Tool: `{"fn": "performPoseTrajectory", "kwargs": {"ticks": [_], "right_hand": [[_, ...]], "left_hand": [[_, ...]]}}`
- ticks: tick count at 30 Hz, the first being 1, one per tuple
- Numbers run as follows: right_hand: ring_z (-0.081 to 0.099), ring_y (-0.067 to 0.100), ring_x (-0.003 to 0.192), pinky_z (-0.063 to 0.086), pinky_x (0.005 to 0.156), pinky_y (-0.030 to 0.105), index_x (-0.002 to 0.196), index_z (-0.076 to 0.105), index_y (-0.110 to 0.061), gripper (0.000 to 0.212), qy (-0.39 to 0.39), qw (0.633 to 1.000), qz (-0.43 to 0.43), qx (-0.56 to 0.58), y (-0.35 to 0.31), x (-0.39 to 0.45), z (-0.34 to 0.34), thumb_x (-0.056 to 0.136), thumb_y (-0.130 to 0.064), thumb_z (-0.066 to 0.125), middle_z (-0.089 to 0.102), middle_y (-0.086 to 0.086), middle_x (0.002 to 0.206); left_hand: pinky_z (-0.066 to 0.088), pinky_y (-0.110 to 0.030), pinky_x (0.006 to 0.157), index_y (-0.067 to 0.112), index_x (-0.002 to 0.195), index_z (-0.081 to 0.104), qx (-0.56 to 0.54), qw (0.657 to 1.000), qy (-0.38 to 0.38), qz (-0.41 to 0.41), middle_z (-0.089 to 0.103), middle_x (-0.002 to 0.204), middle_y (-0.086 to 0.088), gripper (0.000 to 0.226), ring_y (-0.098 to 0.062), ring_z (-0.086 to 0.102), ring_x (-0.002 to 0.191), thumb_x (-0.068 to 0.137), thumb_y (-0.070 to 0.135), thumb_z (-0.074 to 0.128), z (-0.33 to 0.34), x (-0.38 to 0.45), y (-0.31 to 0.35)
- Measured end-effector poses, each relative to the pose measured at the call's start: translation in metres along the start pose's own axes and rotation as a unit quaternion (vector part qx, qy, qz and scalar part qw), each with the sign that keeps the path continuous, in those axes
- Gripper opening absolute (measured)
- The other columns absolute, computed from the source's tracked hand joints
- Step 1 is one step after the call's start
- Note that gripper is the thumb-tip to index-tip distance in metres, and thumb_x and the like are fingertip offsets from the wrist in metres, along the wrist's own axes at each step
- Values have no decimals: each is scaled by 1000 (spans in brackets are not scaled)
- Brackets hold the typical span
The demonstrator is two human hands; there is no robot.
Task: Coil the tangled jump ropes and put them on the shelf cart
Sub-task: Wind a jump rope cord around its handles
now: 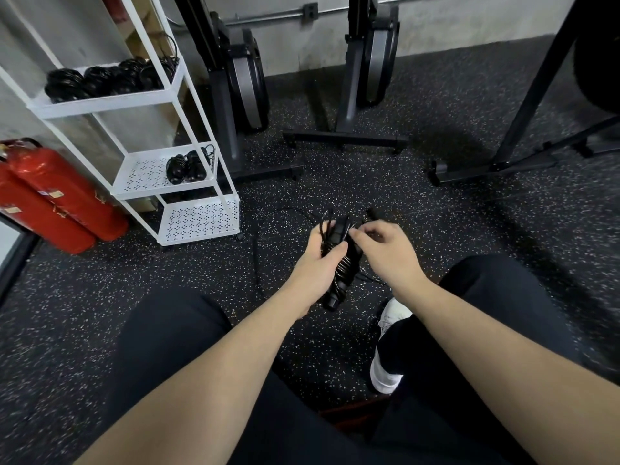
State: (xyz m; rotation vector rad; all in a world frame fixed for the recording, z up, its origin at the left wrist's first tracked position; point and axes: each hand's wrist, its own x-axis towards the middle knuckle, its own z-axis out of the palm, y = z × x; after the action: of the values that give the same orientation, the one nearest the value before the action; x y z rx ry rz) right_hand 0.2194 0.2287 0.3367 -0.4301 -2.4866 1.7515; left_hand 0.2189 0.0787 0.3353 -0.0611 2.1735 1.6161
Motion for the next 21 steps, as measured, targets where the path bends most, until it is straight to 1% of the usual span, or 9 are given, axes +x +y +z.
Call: {"fn": "performPoseTrajectory", "kwargs": {"ticks": [3, 6, 8, 12, 15, 16, 18, 20, 21], "right_hand": [[59, 9, 69, 48, 69, 27, 86, 74, -11, 34, -32, 988, 98, 114, -5, -7, 3, 87, -45, 76, 69, -4, 78], [65, 20, 85, 57, 89, 47, 84, 73, -16, 20, -67, 971, 163, 160, -2, -4, 1, 83, -33, 82, 73, 0, 82], [65, 22, 86, 56, 96, 54, 89, 70, -15, 15, -70, 965, 190, 166, -1, -3, 0, 85, -26, 79, 71, 2, 81], [62, 23, 86, 54, 87, 44, 92, 67, -15, 4, -53, 953, 200, 219, -4, -4, 3, 92, -19, 68, 67, 1, 77], [63, 20, 84, 50, 80, 38, 89, 69, -16, 4, -56, 946, 193, 253, -6, -6, 4, 92, -18, 69, 70, -1, 76], [62, 20, 84, 48, 79, 37, 83, 67, -18, 10, -63, 945, 188, 261, -6, -6, 3, 92, -18, 70, 70, -1, 76], [60, 21, 85, 45, 81, 37, 76, 61, -20, 19, -78, 943, 176, 270, -6, -6, 2, 93, -18, 70, 70, 0, 79], [62, 19, 81, 45, 80, 37, 74, 58, -20, 23, -96, 943, 164, 274, -8, -8, 2, 94, -17, 69, 72, -1, 80], [63, 16, 77, 45, 77, 35, 73, 56, -21, 25, -99, 942, 163, 275, -8, -8, 3, 95, -16, 68, 73, -2, 79]], "left_hand": [[53, -45, 101, 66, 139, 26, 53, 998, -9, 10, 67, 124, 11, 46, -16, 68, 106, 105, 45, 49, 3, -4, 2], [48, -47, 106, 74, 130, 22, 111, 993, -14, 30, 48, 150, 9, 47, -20, 61, 118, 105, 43, 48, 6, -9, 4], [49, -49, 105, 68, 134, 20, 128, 991, -21, 41, 45, 153, 8, 46, -21, 61, 118, 103, 48, 48, 7, -11, 2], [56, -50, 90, 60, 118, 23, 131, 990, -14, 58, 65, 123, 4, 21, -19, 69, 97, 102, 63, 36, 9, -11, 3], [58, -50, 83, 55, 111, 28, 102, 993, 2, 59, 67, 99, 5, 20, -19, 70, 81, 99, 70, 22, 10, -17, 12], [57, -47, 85, 51, 114, 31, 99, 994, 6, 42, 66, 98, 5, 28, -17, 69, 83, 100, 70, 16, 10, -19, 15], [52, -46, 98, 44, 130, 37, 69, 997, 13, -15, 68, 113, 3, 66, -17, 67, 102, 89, 84, 6, 10, -20, 17], [46, -54, 108, 53, 137, 41, 31, 998, 22, -58, 66, 133, -3, 101, -28, 64, 120, 60, 105, 0, 11, -16, 16], [46, -55, 108, 55, 137, 43, 19, 997, 24, -65, 66, 134, -3, 104, -28, 64, 120, 57, 106, -1, 11, -14, 15]]}}
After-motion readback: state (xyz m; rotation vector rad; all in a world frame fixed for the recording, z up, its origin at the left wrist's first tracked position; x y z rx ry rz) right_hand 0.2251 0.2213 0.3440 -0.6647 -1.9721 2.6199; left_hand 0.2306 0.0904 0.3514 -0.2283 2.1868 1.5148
